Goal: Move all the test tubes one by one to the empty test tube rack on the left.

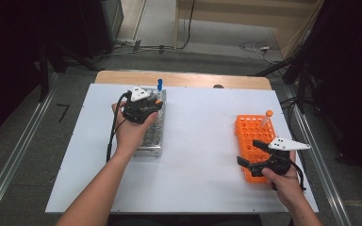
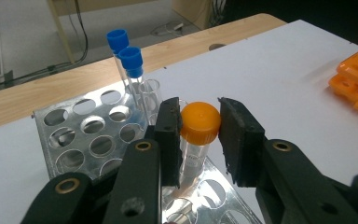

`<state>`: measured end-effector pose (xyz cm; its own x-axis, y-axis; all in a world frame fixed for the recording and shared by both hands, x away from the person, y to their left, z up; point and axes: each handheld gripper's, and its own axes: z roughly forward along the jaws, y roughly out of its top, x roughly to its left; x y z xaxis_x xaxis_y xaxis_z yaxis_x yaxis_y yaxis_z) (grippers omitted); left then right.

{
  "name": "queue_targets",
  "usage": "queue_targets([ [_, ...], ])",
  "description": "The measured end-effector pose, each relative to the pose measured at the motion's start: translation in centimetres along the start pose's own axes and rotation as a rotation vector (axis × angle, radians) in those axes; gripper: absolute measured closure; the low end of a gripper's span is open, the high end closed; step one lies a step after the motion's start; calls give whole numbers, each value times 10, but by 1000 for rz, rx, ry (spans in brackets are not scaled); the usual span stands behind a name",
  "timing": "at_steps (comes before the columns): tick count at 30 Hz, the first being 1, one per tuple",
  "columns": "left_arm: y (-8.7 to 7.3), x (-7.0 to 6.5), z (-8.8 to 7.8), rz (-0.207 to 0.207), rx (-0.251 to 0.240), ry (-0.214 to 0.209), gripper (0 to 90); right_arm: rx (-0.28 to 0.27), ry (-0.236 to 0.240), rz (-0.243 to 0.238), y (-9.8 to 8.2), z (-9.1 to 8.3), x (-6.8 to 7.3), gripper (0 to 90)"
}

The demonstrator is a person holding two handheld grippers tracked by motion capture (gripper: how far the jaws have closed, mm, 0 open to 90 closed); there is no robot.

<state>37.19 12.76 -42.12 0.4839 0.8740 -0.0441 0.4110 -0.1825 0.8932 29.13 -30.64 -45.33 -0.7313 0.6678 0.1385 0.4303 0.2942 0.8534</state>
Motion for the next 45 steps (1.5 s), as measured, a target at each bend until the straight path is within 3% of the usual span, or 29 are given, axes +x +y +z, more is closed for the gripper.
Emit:
queue_targets([
  [5,-1,1,2,-26,9,-19,673,-2,-3,2,0,0,0,0],
  [12,0,-1,-13,-60,-64,-76,262,-34,-35,9,5,-6,-4,1],
  [19,-10,-12,-41,-77,-123,-120,39,-101,-149,80,20,-16,-23,56],
  [22,-18,-18,-53,-76,-135,-135,15,-102,-226,107,23,-14,-35,136],
  [25,-27,-25,-65,-73,-146,-147,9,-68,-323,115,24,-6,-50,214],
  [29,-37,-33,-78,-67,-155,-167,9,-5,-381,162,25,8,-72,327],
  [36,-45,-39,-93,-62,-176,-175,9,81,-445,191,33,28,-94,536],
  [39,-45,-41,-97,-56,-182,-182,10,115,-476,191,34,34,-98,682],
  [42,-44,-43,-99,-54,-187,-188,12,97,-485,193,33,31,-101,725],
  [45,-43,-46,-99,-49,-188,-199,12,54,-491,161,34,25,-96,727],
])
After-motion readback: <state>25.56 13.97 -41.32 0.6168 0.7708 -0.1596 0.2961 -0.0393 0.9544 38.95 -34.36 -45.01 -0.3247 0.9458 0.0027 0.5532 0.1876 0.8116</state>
